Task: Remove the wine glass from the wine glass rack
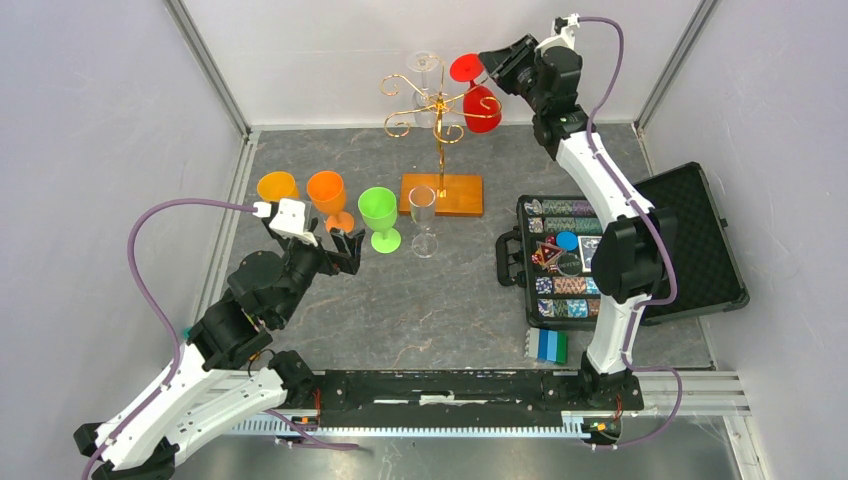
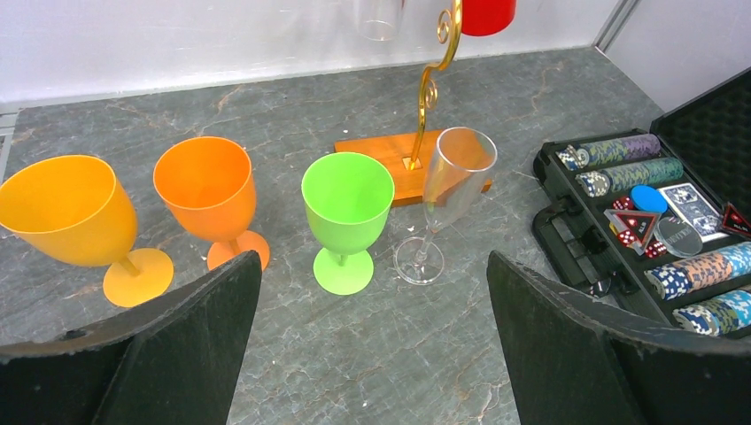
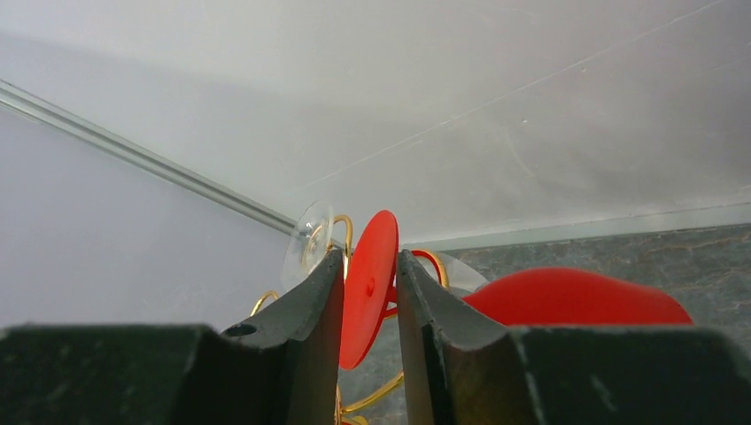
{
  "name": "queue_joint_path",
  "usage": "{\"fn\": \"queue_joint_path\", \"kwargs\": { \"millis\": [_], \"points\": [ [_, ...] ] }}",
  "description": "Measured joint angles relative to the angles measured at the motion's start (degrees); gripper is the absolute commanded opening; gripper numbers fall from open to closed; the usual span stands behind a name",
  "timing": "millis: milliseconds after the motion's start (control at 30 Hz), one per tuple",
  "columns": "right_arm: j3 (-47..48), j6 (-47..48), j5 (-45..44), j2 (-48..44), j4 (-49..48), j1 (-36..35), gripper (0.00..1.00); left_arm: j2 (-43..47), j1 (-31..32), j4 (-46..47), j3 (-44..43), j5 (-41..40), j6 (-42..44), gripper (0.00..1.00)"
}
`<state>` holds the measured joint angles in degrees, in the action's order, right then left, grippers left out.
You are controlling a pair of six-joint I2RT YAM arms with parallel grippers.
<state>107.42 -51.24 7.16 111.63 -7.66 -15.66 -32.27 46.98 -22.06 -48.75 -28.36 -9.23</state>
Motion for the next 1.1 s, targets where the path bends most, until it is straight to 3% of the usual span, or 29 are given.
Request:
{"fn": "queue_joint_path", "kwargs": {
  "millis": [233, 433, 667, 867, 1100],
  "points": [
    [1.88, -3.45, 0.79, 1.18, 3.76, 0.02, 0.36, 0.02, 0.00, 0.00, 0.02, 0.00, 0.00, 1.00],
    [2.75, -5.14, 0.94, 1.46, 5.35, 0.00, 0.26, 0.02, 0.00, 0.00, 0.02, 0.00, 0.00, 1.00],
    [4.79, -8.24, 0.98, 2.84, 6.51, 0.00, 0.26, 0.09, 0.00, -0.02, 0.07, -0.02, 0.00, 1.00],
    [5.07, -9.64, 1.22, 3.19, 7.23, 0.02, 0.00, 0.13, 0.00, -0.02, 0.09, -0.02, 0.02, 1.00],
    [-1.01, -12.37, -0.46, 0.94, 1.46, 0.00, 0.00, 0.20, 0.00, 0.00, 0.09, -0.02, 0.02, 1.00]
  ]
}}
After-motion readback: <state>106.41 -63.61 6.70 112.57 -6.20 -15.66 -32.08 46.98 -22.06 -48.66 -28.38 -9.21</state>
